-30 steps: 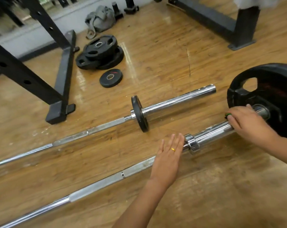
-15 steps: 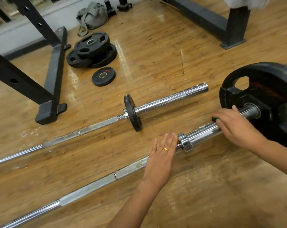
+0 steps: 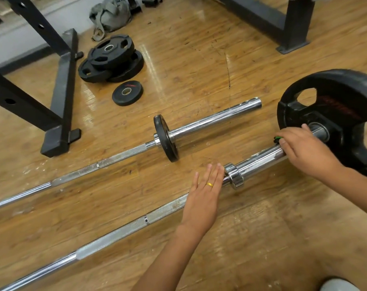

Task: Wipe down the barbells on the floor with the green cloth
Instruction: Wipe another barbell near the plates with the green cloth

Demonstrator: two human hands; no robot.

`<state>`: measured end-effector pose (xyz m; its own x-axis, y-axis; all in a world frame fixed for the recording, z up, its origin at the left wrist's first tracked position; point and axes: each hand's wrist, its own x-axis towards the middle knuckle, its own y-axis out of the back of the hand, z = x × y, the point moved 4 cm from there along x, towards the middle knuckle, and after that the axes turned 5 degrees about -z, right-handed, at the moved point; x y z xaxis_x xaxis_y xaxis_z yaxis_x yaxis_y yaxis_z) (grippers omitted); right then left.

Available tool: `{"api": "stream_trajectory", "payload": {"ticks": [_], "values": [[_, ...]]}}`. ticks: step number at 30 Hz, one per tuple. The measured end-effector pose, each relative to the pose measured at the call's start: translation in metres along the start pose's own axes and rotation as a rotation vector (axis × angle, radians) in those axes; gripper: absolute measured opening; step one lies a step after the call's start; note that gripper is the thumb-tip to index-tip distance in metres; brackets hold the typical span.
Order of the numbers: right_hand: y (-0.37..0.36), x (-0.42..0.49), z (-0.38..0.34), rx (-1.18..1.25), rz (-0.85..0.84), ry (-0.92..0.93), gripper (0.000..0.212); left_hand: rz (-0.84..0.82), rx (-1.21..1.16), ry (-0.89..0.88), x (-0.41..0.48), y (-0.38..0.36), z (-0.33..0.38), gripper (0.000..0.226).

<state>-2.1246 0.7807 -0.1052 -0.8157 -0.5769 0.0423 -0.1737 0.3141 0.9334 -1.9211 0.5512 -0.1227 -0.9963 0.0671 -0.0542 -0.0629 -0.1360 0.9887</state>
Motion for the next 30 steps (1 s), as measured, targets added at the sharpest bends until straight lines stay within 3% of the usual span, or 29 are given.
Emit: {"api": "stream_trajectory", "payload": {"ticks": [6, 11, 17, 24, 30], "values": [[-0.011, -0.009, -0.023, 0.009, -0.046, 0.108, 0.035, 0.018, 0.019, 0.009, -0.003, -0.006, -0.002, 0.104], [0.011, 0.003, 0.012, -0.016, -0.026, -0.042, 0.034, 0.024, 0.038, 0.026, -0.002, -0.008, 0.002, 0.105], [-0.001, -0.011, -0.005, 0.035, -0.008, 0.031, 0.034, 0.016, 0.048, 0.038, -0.005, -0.004, 0.007, 0.106], [0.001, -0.008, -0.013, 0.039, 0.015, -0.044, 0.031, -0.007, 0.027, 0.041, -0.007, -0.002, 0.009, 0.102], [-0.013, -0.012, -0.042, -0.007, -0.073, 0.103, 0.036, -0.017, -0.018, 0.035, -0.008, -0.005, 0.009, 0.109]]}}
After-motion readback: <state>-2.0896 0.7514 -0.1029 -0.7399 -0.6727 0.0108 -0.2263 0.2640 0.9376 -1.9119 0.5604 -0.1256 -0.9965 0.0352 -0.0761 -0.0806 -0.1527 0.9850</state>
